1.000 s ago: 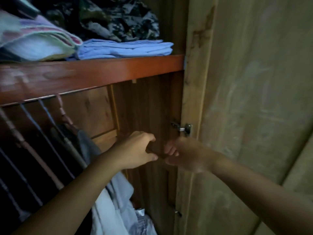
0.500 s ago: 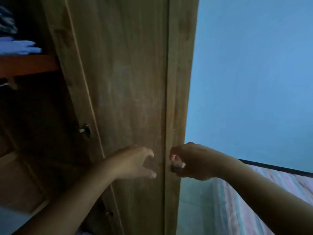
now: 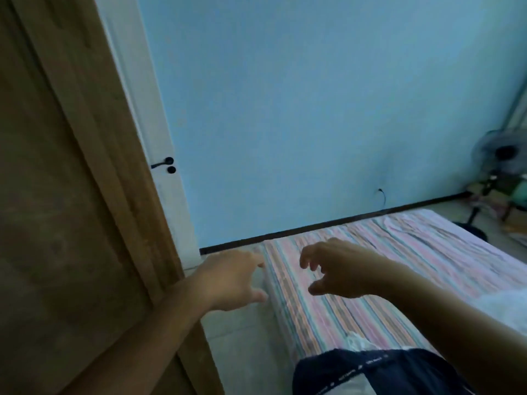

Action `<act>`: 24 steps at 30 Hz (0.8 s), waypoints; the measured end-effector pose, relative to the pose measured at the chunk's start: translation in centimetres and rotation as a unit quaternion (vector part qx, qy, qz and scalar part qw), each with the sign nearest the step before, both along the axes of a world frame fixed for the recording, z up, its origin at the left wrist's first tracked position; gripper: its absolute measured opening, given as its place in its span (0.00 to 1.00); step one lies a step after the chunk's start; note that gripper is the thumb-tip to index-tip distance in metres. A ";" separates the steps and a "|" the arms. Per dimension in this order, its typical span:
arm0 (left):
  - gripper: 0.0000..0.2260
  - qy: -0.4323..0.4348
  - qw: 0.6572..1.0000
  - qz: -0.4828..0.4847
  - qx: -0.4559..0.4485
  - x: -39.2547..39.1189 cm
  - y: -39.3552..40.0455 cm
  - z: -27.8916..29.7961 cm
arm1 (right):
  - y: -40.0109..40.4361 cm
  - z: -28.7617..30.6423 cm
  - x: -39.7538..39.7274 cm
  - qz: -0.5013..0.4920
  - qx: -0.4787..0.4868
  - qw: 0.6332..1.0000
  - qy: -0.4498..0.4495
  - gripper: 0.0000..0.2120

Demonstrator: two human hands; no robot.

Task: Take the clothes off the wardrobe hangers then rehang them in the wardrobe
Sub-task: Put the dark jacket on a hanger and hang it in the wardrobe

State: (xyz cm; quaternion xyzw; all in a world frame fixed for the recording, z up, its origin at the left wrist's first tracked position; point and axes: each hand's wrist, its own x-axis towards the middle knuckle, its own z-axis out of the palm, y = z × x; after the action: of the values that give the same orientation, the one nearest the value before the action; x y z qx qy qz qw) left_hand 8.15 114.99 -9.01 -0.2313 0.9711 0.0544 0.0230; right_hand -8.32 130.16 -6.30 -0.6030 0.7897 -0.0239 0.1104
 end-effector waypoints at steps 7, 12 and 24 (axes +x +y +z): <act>0.27 0.006 0.993 -0.114 0.021 -6.7 1.0 -2.2 | 5.3 -2.8 -2.8 -0.171 -0.005 0.985 0.012 0.16; 0.25 -0.013 0.978 -0.199 0.056 -11.7 3.3 -3.8 | 9.8 -5.6 -4.1 -0.261 -0.004 0.965 -0.004 0.16; 0.20 -0.063 0.955 -0.270 0.110 -26.0 12.9 -12.6 | 25.0 -16.2 -12.6 -0.438 0.055 0.896 -0.037 0.14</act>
State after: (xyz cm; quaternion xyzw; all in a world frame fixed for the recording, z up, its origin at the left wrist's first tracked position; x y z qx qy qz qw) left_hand -17.80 127.88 -21.61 0.0402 0.9819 0.1376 0.1234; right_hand -20.93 155.16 -22.50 -0.1874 0.9694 -0.0491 0.1507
